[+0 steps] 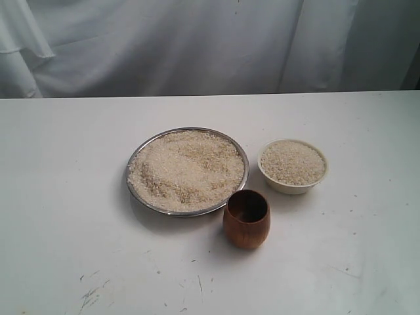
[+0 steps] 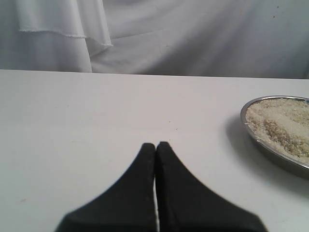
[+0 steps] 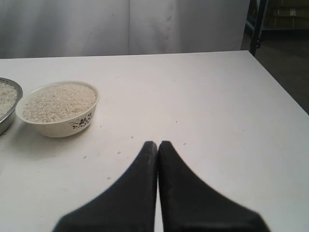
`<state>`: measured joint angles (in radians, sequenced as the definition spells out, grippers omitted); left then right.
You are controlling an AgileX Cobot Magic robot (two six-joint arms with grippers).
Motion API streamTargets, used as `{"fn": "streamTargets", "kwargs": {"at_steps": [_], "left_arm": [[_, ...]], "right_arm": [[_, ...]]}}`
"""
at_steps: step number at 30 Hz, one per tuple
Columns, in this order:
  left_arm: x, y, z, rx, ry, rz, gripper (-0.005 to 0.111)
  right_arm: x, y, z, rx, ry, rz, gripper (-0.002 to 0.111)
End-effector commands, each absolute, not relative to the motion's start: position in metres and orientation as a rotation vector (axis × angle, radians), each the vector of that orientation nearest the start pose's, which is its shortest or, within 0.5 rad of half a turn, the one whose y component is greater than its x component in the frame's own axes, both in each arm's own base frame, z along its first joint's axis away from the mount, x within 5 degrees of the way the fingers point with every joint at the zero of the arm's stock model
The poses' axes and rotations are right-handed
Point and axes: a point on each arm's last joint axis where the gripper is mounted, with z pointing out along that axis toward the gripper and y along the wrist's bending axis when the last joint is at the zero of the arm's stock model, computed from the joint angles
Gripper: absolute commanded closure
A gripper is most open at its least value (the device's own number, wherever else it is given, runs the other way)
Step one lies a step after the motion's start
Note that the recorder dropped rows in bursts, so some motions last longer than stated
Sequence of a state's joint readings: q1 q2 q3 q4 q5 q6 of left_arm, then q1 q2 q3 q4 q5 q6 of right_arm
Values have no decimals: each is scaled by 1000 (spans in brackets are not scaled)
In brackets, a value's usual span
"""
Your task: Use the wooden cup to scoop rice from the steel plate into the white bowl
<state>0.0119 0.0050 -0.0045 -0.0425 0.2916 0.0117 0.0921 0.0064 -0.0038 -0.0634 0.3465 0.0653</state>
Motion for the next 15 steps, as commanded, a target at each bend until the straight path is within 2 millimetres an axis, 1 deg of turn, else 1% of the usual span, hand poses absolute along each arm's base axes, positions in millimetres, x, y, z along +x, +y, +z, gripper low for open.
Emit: {"fn": "streamTargets", "kwargs": {"at_steps": [1,15], "left_arm": [[55,-1,187,-30,1768,-27,107],[55,-1,187,-30,1768,-27,107]], "right_arm": [[53,3,182,-55,1829,53,108],[53,3,182,-44,1829,61,108]]}}
